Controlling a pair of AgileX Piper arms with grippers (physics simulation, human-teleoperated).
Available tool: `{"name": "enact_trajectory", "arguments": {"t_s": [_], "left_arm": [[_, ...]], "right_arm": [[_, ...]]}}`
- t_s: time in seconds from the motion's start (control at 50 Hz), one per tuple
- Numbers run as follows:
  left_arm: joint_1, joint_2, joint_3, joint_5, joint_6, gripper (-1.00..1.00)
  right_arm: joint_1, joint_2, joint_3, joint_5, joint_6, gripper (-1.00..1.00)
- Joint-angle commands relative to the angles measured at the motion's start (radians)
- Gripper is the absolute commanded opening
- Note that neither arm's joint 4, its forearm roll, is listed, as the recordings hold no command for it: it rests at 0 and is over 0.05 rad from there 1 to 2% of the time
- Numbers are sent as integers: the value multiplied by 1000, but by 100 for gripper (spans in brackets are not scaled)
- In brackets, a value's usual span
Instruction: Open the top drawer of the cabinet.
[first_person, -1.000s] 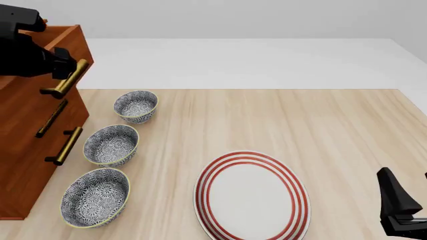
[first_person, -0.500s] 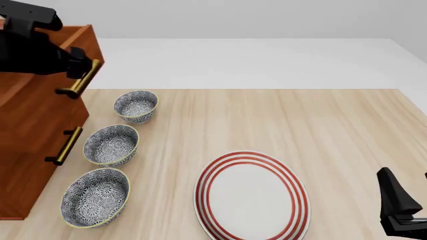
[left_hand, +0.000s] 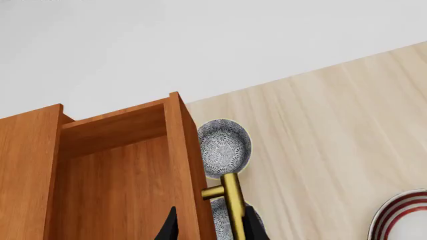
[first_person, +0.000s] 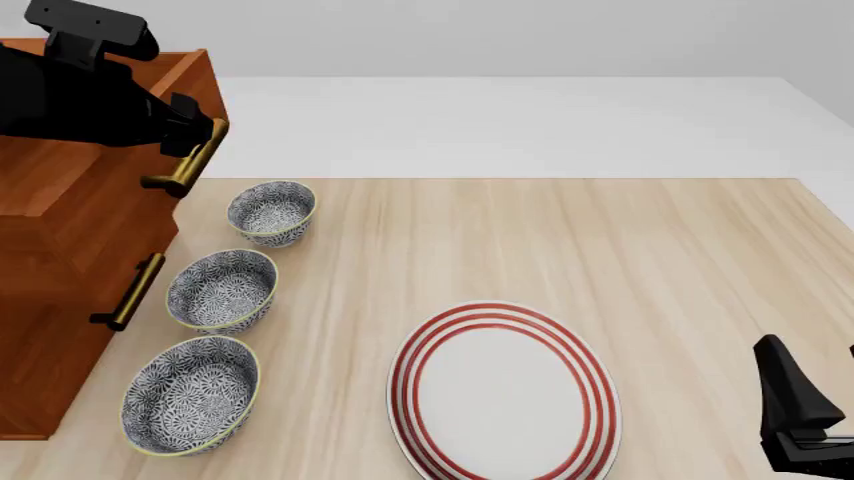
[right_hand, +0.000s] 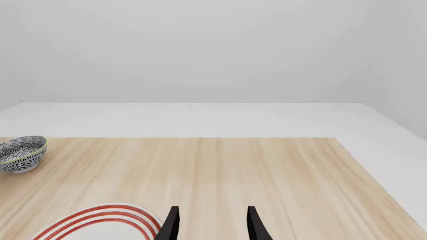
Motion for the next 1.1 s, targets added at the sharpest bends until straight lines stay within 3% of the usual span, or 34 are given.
{"name": "enact_trajectory", "arguments": {"t_s": [0.02,0.3,0.76,1.1], "left_arm": [[-31,119,64,23,16,100],[-47,146,93,2,0,100],[-166,233,168,-102,-115,100],[-168,288,110,-55,-56,100]], "right_arm": [[0,0,0,0,0,100],[0,0,0,0,0,100],[0,0,0,0,0,100],[0,0,0,0,0,100]]}}
